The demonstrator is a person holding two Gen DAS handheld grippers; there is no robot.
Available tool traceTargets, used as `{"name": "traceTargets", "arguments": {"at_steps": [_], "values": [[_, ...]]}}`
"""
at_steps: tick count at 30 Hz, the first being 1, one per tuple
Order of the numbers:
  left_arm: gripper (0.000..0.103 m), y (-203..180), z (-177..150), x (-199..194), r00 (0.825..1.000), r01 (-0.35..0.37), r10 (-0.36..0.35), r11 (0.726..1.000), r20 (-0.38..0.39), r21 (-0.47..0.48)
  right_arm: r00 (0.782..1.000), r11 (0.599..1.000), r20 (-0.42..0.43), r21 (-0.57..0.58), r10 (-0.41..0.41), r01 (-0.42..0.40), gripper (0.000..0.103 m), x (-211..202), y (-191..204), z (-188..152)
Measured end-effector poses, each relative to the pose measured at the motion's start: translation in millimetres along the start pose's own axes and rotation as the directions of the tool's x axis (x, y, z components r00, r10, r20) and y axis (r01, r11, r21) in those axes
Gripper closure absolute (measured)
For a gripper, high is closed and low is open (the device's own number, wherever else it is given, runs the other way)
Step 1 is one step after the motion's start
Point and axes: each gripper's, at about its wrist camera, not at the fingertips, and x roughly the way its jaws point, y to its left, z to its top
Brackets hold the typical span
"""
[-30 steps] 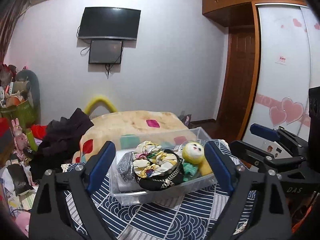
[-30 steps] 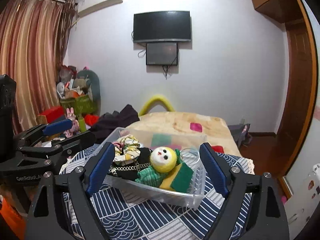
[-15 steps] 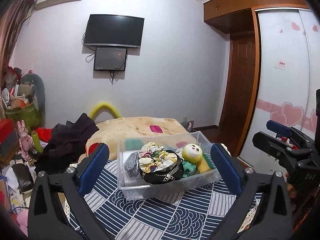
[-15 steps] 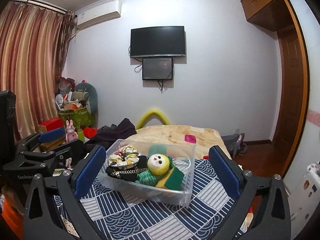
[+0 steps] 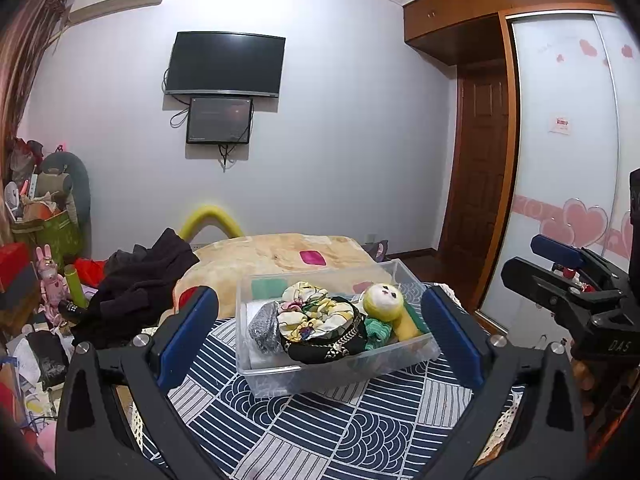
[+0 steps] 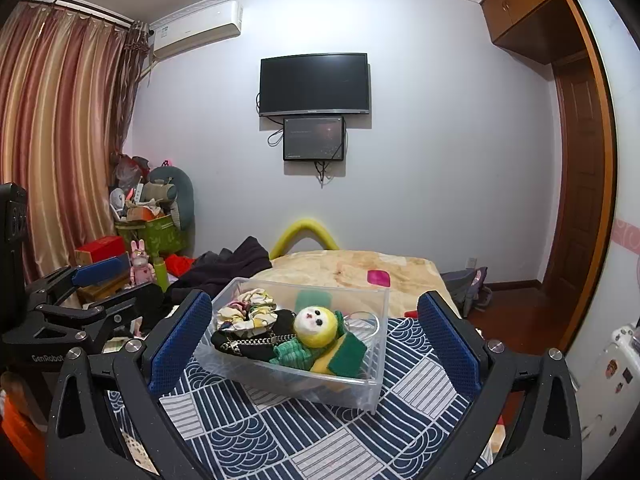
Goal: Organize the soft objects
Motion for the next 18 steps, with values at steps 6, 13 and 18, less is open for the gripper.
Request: {"name": "traceTargets", "arguments": {"at_steps": [6, 13, 18], "values": [[0.0, -3.0, -0.9, -0.4, 1.0, -0.002, 0.002, 1.0, -0.001, 0.013, 1.0, 1.0, -0.007, 0.005, 0.009, -0.009, 0.0, 1.5, 0.0, 0.1], [0.0, -4.1, -1.7, -0.9, 1.0, -0.003, 0.003, 1.0, -0.001, 0.017, 1.0, 1.0, -0.012, 0.007, 0.01, -0.01, 0.0, 1.5, -1.0, -0.6], [0.0, -5.5, -1.8, -1.7, 1.0, -0.003, 0.003, 1.0, 0.002, 0.023, 1.0, 1.0, -0.013, 0.006, 0.009, -0.009, 0.0, 1.6, -1.2, -0.9]]}}
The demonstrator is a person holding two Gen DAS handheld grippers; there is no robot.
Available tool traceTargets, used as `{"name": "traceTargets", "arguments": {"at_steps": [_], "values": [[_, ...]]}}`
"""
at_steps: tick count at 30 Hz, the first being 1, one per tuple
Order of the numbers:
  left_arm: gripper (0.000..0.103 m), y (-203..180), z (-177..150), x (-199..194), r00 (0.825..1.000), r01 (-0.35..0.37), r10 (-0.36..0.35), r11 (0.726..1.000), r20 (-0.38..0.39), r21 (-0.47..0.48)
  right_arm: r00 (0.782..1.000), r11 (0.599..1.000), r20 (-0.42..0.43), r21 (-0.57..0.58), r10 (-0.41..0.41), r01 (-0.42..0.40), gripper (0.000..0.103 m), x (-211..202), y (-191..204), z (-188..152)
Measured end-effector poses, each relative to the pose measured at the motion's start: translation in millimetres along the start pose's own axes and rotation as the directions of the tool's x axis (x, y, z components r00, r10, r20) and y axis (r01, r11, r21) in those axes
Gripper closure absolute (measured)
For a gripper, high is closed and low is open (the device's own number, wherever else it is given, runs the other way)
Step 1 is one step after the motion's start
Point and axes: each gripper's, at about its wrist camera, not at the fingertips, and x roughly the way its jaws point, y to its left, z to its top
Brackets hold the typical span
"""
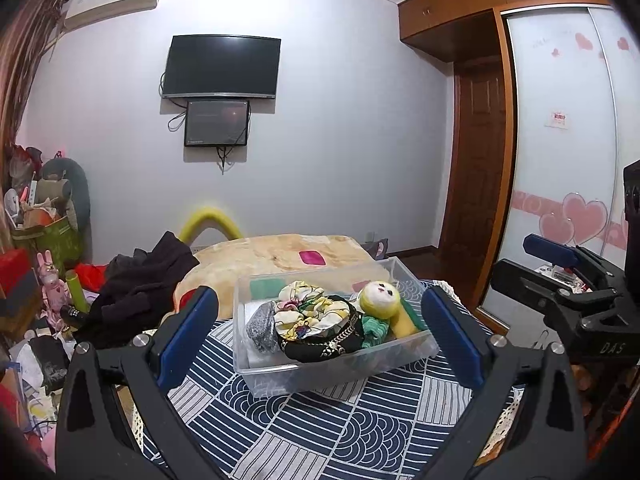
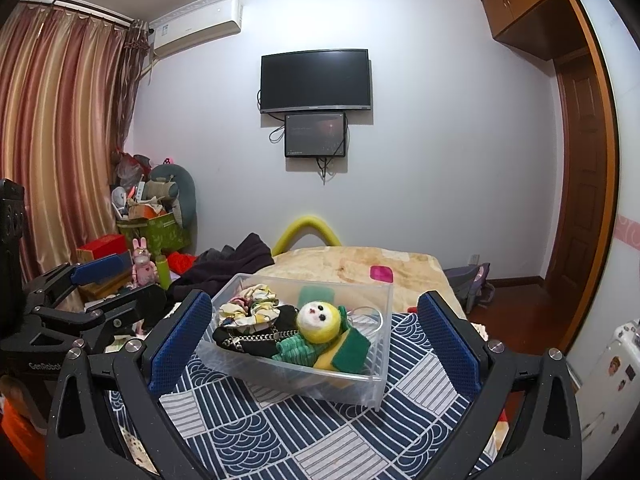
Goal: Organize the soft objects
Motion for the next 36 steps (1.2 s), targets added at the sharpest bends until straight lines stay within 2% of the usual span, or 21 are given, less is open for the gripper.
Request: {"name": "traceTargets", "arguments": {"at_steps": [14, 27, 36], "values": [[0.0, -3.7, -1.0, -3.0, 1.0, 0.006, -0.006, 1.0, 0.004, 0.011, 1.0, 1.0, 0.004, 0.0, 0.0, 0.0, 0.0, -1.9, 0.9, 0.6], [0.0, 3.6, 0.2, 1.3, 0.999, 0.035, -0.035, 0.999, -0.017, -0.023, 1.0, 1.0, 0.005, 0.002, 0.001, -0.001, 0.0, -2.9, -0.1, 1.4], [0.0, -0.4, -1.2, 0.8, 1.0, 0.027, -0.027, 1.0, -0.011, -0.009, 1.0, 1.0, 0.001, 0.003, 0.005, -0.005, 0.0, -2.9, 0.4, 3.0]]}}
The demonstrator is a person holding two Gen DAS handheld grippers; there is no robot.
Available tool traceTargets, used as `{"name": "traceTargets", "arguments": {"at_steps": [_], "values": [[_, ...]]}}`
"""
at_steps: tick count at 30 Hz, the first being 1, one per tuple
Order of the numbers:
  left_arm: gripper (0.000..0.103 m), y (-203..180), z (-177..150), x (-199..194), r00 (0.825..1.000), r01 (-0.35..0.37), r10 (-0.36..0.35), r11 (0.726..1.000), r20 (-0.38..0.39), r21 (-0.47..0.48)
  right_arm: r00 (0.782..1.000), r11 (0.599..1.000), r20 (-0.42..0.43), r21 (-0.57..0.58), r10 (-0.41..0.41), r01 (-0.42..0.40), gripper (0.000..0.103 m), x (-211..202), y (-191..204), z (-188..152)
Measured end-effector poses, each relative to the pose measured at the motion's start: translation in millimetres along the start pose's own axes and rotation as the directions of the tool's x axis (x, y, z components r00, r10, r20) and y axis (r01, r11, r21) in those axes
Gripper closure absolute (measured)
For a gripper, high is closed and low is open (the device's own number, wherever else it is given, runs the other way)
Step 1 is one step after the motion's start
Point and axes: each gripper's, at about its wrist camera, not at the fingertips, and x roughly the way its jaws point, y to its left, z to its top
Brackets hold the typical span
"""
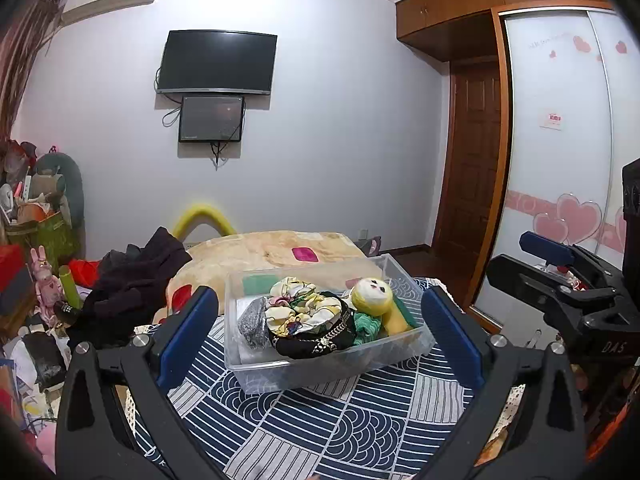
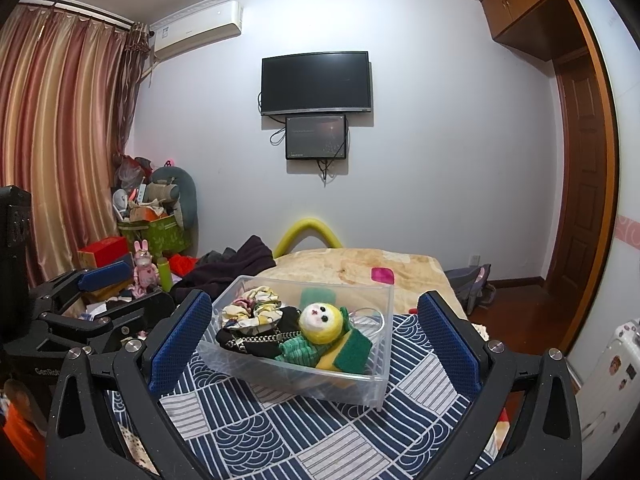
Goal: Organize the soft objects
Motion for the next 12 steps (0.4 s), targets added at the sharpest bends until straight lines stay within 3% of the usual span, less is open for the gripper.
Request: {"name": "traceTargets", "arguments": {"at_steps": [12], "values": [[0.0, -3.7, -1.6, -1.1, 1.0, 0.011, -0.011, 1.0, -0.002, 0.006, 1.0, 1.0, 0.001, -0.001, 0.004, -0.004, 0.0, 0.3, 1.6, 0.0]]}}
